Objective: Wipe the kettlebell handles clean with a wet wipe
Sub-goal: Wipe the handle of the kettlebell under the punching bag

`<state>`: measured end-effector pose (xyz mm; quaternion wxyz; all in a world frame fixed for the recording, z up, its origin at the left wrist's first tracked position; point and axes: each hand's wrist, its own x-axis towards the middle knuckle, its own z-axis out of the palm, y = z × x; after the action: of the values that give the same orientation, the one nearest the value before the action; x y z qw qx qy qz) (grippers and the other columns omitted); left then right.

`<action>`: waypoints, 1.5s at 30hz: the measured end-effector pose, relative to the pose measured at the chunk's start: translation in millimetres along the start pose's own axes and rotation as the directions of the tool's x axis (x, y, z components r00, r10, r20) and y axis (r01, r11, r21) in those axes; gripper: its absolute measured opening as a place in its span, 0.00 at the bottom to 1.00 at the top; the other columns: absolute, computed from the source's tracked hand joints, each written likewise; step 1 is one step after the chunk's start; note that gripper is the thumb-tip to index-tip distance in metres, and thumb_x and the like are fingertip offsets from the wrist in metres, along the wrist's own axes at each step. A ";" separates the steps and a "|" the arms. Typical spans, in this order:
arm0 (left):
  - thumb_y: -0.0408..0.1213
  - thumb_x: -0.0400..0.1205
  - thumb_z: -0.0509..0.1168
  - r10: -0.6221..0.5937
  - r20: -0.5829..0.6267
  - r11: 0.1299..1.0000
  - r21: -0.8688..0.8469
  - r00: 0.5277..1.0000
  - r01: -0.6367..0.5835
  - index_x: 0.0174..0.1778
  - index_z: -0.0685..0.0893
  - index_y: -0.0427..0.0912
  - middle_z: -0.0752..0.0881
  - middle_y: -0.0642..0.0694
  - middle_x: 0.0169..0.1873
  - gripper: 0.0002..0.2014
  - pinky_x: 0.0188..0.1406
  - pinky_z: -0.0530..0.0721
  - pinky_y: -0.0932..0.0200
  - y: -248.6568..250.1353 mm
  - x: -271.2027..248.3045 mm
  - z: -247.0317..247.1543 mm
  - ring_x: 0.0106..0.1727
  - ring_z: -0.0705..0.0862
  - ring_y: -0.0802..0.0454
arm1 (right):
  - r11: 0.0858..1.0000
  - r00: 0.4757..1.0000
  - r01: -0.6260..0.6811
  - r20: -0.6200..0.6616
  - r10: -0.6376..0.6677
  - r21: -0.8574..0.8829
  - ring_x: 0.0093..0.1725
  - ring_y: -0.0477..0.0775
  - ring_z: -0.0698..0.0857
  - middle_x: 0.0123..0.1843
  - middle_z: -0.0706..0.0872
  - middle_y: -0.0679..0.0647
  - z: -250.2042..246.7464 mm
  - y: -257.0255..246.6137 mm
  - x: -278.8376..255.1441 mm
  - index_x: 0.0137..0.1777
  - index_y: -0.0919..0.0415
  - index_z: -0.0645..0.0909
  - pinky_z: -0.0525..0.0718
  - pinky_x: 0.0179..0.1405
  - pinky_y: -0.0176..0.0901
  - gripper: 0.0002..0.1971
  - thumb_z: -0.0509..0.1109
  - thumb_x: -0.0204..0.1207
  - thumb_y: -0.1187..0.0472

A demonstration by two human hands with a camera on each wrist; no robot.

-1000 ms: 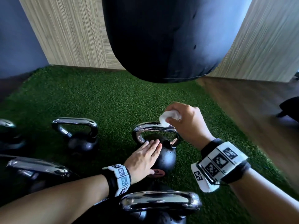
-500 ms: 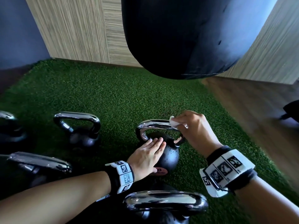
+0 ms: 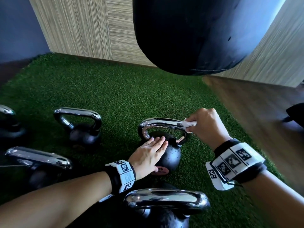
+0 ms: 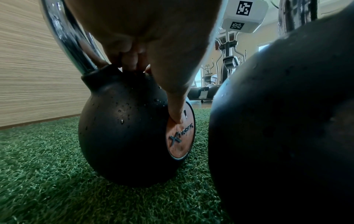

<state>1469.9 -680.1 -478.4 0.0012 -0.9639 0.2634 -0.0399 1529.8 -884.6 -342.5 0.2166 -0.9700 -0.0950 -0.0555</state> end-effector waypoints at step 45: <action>0.55 0.85 0.63 -0.071 0.281 -0.142 -0.952 0.957 0.269 0.70 0.86 0.39 0.83 0.22 0.68 0.26 0.78 0.79 0.40 -15.4 11.4 -127.6 0.66 0.90 0.44 | 0.898 0.964 0.113 0.174 -0.203 0.424 0.36 0.43 0.90 0.40 0.93 0.51 -35.0 -28.5 -23.4 0.53 0.52 0.85 0.88 0.34 0.35 0.21 0.88 0.63 0.64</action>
<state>1477.6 -670.3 -350.0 -0.7043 -0.6660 0.0752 0.2340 1498.7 -878.1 -302.7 0.3987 -0.8920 -0.2062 0.0528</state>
